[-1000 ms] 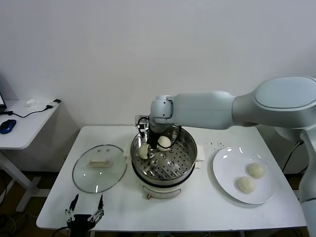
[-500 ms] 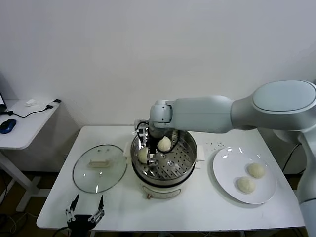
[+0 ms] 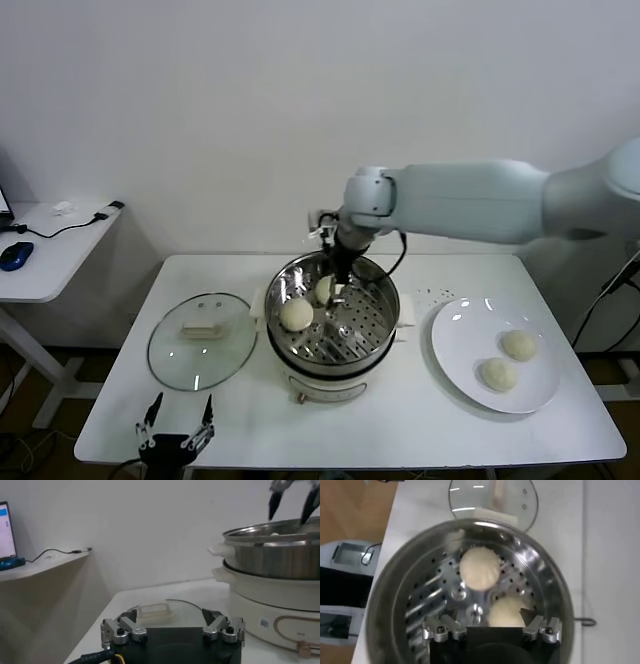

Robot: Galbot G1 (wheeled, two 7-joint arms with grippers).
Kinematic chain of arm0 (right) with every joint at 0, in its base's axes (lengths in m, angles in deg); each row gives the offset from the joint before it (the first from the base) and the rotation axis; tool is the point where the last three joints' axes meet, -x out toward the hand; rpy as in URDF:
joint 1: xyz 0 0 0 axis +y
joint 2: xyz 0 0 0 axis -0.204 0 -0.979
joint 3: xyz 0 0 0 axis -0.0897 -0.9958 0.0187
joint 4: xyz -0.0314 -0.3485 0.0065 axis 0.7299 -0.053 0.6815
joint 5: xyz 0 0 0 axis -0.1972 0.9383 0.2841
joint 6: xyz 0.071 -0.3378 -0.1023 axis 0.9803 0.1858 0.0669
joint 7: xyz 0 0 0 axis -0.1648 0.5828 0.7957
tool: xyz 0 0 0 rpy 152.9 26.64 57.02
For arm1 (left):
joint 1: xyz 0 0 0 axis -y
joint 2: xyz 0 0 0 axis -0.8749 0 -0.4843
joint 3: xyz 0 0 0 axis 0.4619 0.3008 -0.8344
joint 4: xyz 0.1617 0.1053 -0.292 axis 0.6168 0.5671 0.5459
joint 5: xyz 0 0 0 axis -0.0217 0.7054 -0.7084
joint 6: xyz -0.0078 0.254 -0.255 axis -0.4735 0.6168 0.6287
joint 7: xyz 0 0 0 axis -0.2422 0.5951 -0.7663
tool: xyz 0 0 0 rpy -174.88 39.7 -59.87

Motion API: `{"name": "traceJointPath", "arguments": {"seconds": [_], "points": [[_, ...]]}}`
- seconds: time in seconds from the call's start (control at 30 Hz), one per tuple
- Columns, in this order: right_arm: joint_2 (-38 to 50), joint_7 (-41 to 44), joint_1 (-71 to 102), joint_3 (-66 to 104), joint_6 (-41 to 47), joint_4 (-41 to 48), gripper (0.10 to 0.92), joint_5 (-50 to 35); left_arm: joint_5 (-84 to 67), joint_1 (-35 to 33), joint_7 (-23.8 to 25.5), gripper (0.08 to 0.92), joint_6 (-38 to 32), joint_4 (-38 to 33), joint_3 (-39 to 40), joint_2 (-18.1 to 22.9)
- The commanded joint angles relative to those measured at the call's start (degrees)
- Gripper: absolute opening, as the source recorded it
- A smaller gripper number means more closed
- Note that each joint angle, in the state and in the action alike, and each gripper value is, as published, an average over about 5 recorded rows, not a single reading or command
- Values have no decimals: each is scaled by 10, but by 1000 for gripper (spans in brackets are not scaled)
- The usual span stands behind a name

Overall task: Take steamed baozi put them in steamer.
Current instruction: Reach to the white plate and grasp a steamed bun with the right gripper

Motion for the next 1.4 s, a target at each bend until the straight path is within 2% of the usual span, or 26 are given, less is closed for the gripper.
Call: {"name": "traceJointPath", "arguments": {"seconds": [0.03,0.27,0.53,0.73,0.97,1.4], "points": [[206,90,-82,-33,-62,-81,823,103,2,-1,0,823,1,-3,-1,4],[357,111,12,8,-84,-109,823,252,11,-4,-1,823,2,-7,1,13],[444,121,245,174,-104,-75,823,402,22,-6,-1,823,5,-8,2,17],[449,133,366,261,-116,-30,823,463,29,0,-3,823,9,-8,2,21],[433,122,466,338,-120,0,823,497,19,-1,0,823,0,-2,3,21],[366,98,502,368,-121,58,823,510,20,-3,-1,823,-3,8,-1,21]]}}
